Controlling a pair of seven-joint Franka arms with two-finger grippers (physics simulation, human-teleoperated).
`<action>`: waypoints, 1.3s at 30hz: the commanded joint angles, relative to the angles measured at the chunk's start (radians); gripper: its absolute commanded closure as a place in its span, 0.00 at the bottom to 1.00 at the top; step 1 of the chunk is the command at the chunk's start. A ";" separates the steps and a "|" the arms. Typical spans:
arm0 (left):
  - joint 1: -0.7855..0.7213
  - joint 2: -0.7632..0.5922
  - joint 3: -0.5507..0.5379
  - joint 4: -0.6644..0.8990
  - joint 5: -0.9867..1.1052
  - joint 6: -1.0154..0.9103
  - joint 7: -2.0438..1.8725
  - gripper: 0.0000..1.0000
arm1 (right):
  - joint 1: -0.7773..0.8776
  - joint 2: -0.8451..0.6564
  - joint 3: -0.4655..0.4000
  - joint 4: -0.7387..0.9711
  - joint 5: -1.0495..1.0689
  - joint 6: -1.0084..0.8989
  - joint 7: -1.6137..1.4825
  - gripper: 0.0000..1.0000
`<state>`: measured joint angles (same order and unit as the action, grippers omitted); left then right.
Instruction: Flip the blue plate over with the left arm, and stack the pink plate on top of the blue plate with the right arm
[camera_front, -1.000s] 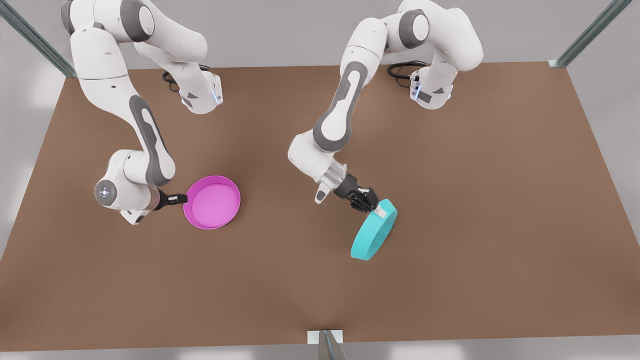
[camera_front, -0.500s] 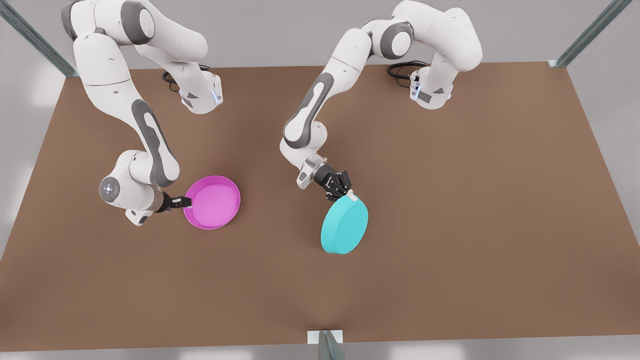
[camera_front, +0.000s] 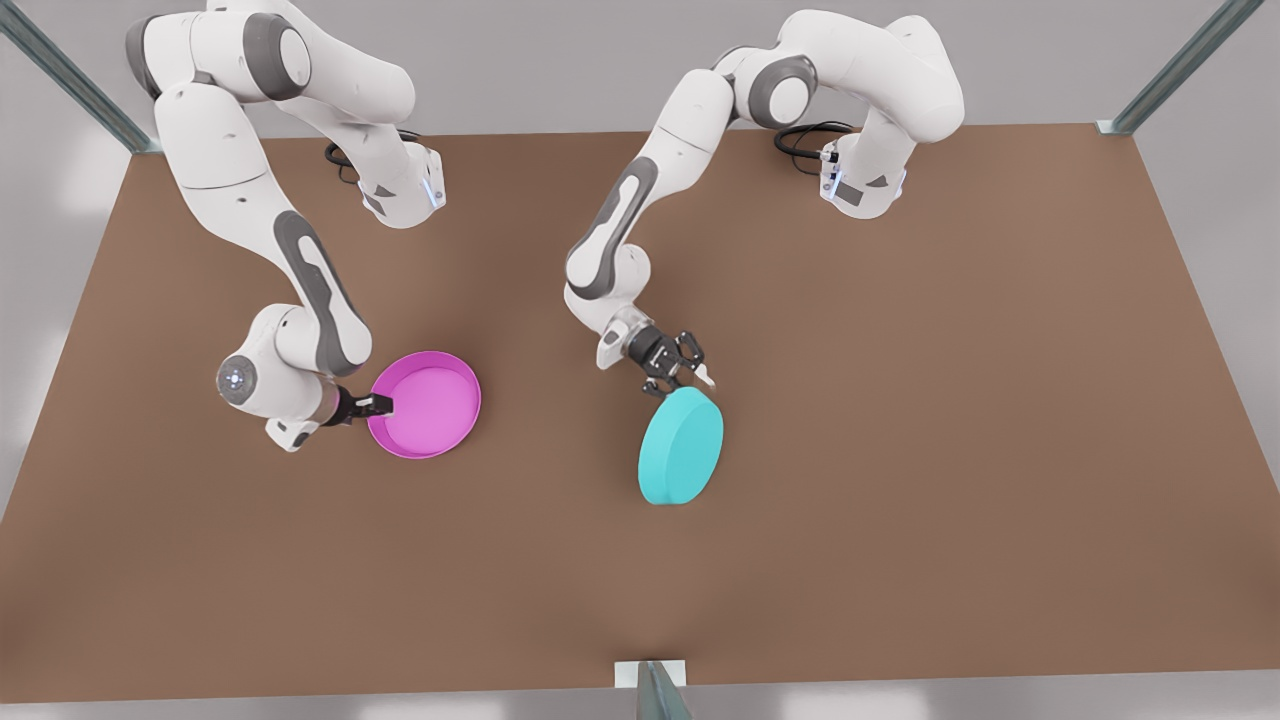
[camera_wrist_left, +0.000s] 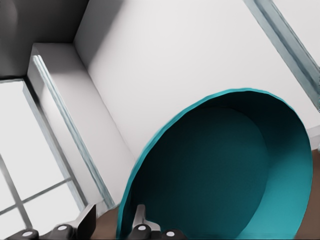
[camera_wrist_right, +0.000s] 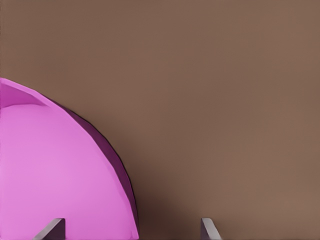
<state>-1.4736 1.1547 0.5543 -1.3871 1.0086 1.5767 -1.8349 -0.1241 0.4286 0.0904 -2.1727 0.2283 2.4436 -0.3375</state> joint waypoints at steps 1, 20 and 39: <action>0.002 -0.004 -0.019 -0.001 -0.004 -0.072 -0.227 0.19 | 0.000 -0.001 0.003 -0.002 0.003 0.022 -0.032 0.00; 1.087 -0.805 -0.065 0.422 -1.233 -0.549 1.723 0.00 | -0.003 0.013 0.019 -0.010 0.003 0.060 -0.035 0.35; 1.449 -0.971 -0.593 -0.027 -1.029 -0.144 1.680 0.00 | -0.014 -0.103 0.141 0.001 0.250 -0.057 -0.048 0.79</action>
<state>-0.0290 0.1861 -0.0409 -1.4130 0.0084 1.4398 -0.5754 -0.1382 0.3354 0.2271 -2.1731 0.4130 2.4461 -0.3903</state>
